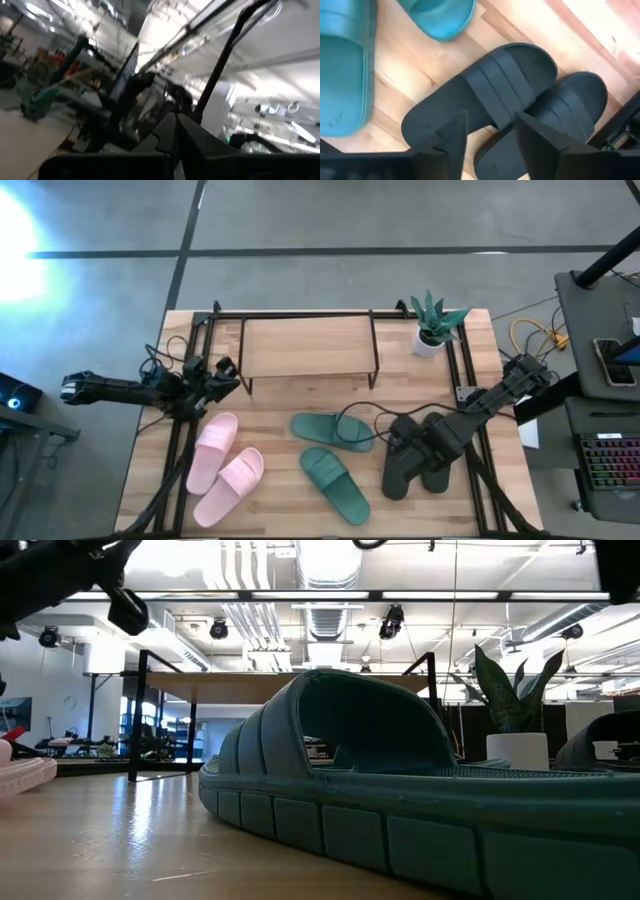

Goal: Pick and place slides into the shelf
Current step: Put the top green slide on the shelf

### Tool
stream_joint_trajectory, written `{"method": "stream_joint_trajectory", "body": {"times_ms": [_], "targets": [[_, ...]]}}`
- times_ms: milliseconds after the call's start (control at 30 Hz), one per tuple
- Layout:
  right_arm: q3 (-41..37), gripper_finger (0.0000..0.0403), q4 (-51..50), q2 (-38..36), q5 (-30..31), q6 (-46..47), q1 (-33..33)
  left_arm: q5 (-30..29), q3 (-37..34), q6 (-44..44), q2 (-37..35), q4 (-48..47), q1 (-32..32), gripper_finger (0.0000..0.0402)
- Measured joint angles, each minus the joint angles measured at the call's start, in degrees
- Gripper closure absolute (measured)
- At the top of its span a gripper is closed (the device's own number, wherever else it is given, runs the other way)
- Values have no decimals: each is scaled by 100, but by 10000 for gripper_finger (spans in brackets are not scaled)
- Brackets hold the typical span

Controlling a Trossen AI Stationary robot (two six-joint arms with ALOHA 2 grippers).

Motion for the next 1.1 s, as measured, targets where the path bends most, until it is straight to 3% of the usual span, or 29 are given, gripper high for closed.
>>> {"method": "stream_joint_trajectory", "body": {"times_ms": [133, 300, 400, 500, 700, 867, 1100], "targets": [[-2, 205, 4, 0, 3, -231, -162, 211, 639, 219, 254, -1213, 0, 401], [-2, 196, 5, 0, 0, -280, -345, 917, 1905, 1356, 751, -3241, -2, 401], [-2, 196, 6, -8, -4, -277, -412, 934, 2690, 2252, 1131, -4725, -4, 401], [-2, 196, 25, -15, -10, -277, -471, 895, 3234, 2558, 1510, -5718, 4, 401], [-7, 196, 72, -15, -9, -294, -482, 806, 3754, 2566, 2037, -6966, -12, 401], [-63, 196, 49, -15, -11, -383, -482, 414, 4079, 3200, 2371, -7784, -133, 401], [-130, 196, 50, -15, -17, -250, -482, 346, 4109, 3783, 2743, -7788, -131, 401]]}}
